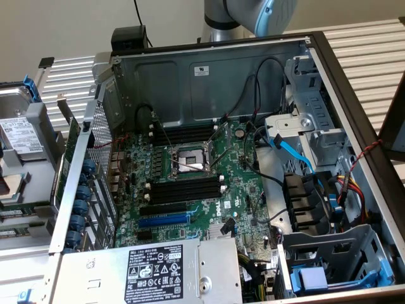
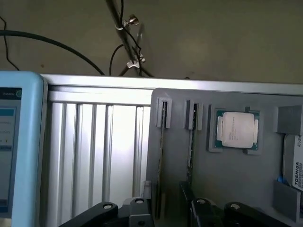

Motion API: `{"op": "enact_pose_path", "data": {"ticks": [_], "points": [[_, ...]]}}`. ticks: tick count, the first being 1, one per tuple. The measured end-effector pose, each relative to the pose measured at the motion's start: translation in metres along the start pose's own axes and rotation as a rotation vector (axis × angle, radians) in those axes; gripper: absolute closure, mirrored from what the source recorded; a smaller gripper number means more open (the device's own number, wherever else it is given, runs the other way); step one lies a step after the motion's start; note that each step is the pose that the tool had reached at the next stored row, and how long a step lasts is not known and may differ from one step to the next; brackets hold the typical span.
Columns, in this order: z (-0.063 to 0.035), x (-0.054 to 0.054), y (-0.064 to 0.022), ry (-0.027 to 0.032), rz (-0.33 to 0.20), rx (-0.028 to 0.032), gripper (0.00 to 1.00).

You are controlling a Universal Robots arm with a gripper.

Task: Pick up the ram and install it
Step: 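Pick up the ram and move it above insertion slot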

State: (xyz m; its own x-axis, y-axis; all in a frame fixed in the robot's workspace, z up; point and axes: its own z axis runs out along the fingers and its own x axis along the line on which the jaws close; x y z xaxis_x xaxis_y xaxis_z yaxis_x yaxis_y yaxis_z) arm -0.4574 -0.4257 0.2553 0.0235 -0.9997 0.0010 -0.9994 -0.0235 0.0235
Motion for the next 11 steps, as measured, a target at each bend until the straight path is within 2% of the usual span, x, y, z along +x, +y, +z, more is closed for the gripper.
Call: {"op": "enact_pose_path", "data": {"ticks": [4, 7, 11], "points": [[0.0049, 0.001, -0.0027, -0.0011, 0.003, -0.0079, 0.64], [0.0098, 0.001, -0.0087, -0.0013, 0.003, -0.0101, 0.64], [0.017, 0.003, -0.009, -0.0013, 0.003, -0.0111, 0.64]]}}
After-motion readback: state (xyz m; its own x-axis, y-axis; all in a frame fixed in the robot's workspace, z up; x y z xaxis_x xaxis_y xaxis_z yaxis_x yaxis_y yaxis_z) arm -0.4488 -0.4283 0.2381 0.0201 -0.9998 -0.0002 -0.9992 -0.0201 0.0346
